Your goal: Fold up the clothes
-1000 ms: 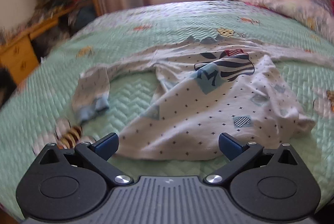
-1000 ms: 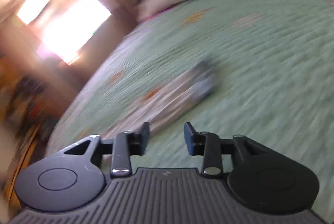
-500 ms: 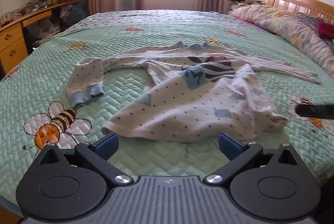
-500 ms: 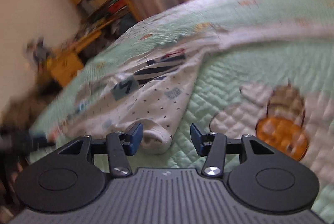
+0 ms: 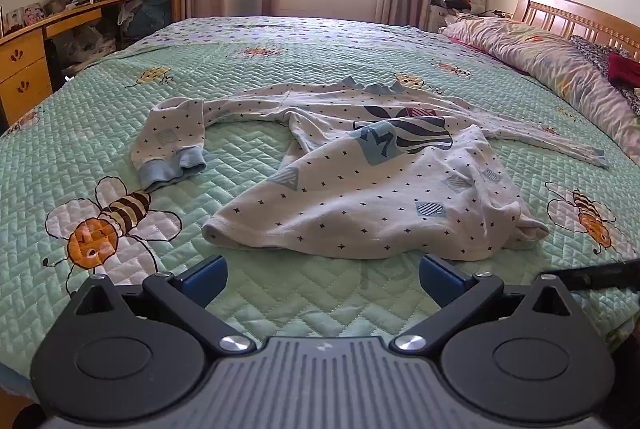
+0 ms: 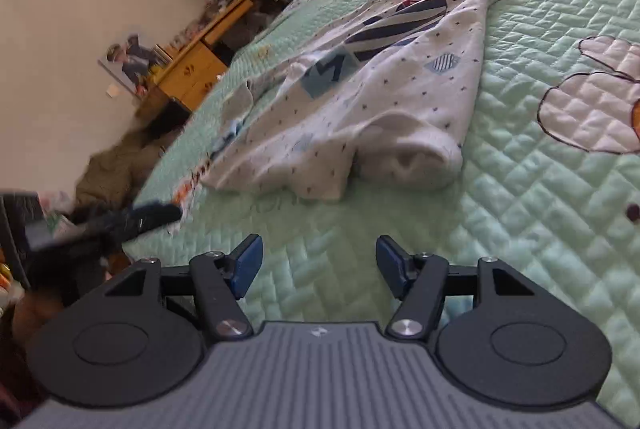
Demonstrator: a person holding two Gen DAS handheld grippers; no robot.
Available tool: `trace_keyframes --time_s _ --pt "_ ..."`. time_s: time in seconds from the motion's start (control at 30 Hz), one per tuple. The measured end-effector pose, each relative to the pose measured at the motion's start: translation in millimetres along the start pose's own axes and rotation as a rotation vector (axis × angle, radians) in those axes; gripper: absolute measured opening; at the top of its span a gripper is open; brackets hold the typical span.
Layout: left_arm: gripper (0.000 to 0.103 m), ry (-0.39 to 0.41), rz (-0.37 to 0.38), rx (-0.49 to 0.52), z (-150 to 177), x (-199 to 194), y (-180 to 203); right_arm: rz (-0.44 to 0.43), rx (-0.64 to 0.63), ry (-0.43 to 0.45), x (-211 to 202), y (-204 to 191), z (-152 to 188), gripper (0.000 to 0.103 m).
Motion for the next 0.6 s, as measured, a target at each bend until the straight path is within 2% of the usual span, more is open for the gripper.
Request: trace_keyframes --time_s 0.13,0.27,0.37,0.47,0.6 --pt "0.102 -0.048 0.010 0.006 4.8 8.0 5.4 0.046 -0.035 0.111 -18.8 -8.5 -19.4 0.065" --pt "0.102 -0.065 0.016 0.016 8.5 9.1 8.1 0.127 -0.096 0.207 -25.1 -10.8 -51.3 0.078" --pt "0.102 -0.074 0.003 0.016 8.4 9.1 5.6 0.161 -0.058 0.177 -6.0 4.3 -56.0 0.080" --pt "0.102 -0.108 -0.024 -0.010 7.7 11.0 -2.0 0.207 0.005 0.104 7.6 12.9 -37.2 0.080" --pt "0.102 -0.119 -0.040 -0.044 4.0 13.8 -11.0 0.174 0.035 0.131 -2.4 4.8 -12.3 0.080"
Point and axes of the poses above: each gripper's, at about its wrist camera, not at the fingertips, and x roughly the way its jaws point, y to its right, z to its underside, the point moved 6 cm from there along x, roughly the way its jaws point, and after that the axes turned 14 degrees about -z, right-handed, at the moved point
